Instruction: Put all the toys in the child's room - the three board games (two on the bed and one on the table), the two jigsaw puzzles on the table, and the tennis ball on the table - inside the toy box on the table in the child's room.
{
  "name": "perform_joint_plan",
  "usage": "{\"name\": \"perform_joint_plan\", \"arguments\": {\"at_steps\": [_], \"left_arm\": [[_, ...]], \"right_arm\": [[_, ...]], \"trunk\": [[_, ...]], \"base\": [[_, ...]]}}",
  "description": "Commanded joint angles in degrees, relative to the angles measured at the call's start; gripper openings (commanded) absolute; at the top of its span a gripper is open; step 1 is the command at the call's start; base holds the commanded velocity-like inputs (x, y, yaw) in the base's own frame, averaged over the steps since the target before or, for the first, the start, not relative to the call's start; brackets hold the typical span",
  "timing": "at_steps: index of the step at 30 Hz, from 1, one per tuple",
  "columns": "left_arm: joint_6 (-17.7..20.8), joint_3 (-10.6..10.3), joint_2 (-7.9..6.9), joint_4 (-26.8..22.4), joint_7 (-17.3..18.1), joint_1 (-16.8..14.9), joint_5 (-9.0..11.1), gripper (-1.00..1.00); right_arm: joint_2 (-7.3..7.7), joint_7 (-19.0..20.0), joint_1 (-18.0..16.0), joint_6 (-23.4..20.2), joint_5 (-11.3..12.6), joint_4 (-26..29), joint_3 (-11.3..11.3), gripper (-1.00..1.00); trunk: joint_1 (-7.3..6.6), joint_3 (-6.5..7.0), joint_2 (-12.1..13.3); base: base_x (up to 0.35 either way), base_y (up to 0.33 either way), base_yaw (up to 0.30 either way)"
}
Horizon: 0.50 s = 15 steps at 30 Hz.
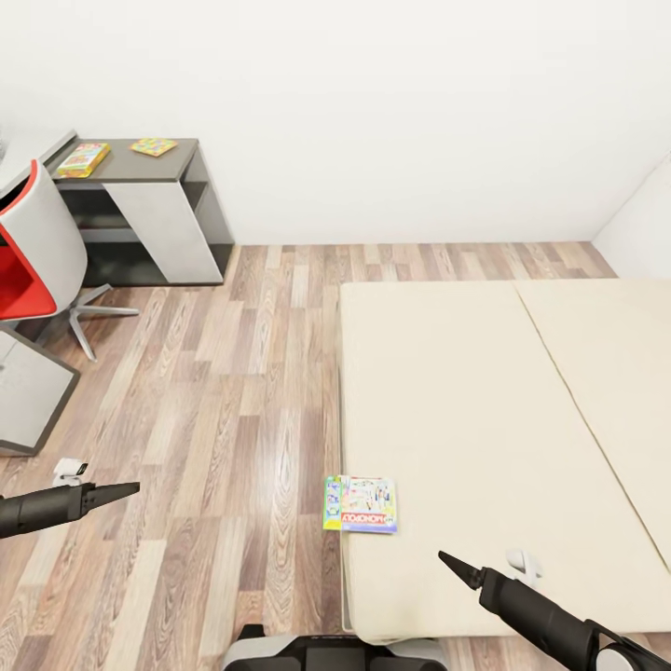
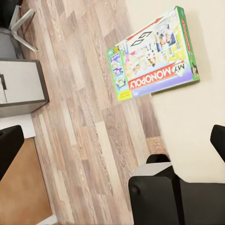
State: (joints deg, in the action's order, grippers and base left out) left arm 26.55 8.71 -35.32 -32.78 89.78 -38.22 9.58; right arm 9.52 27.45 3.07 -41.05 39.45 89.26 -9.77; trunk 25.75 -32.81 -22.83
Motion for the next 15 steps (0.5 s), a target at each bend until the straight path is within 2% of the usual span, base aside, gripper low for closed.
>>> {"name": "perform_joint_plan", "arguments": {"at_steps": [1,15], "left_arm": [[0.61,-0.01,-0.01,0.00,0.22,-0.02,0.00,1.00],[0.61,-0.01,-0.01,0.00,0.22,-0.02,0.00,1.00]], "right_arm": [[-0.04,0.06,0.00,-0.35,0.17,0.05,-0.07,1.00],[-0.63,0.06,0.00,-0.35,0.10,0.10,-0.07,1.00]], "trunk": [[0.04,0.03,-0.09],[0.04,1.32,-0.09]], "base": [[0.000,0.000,0.000],[0.000,0.000,0.000]]}}
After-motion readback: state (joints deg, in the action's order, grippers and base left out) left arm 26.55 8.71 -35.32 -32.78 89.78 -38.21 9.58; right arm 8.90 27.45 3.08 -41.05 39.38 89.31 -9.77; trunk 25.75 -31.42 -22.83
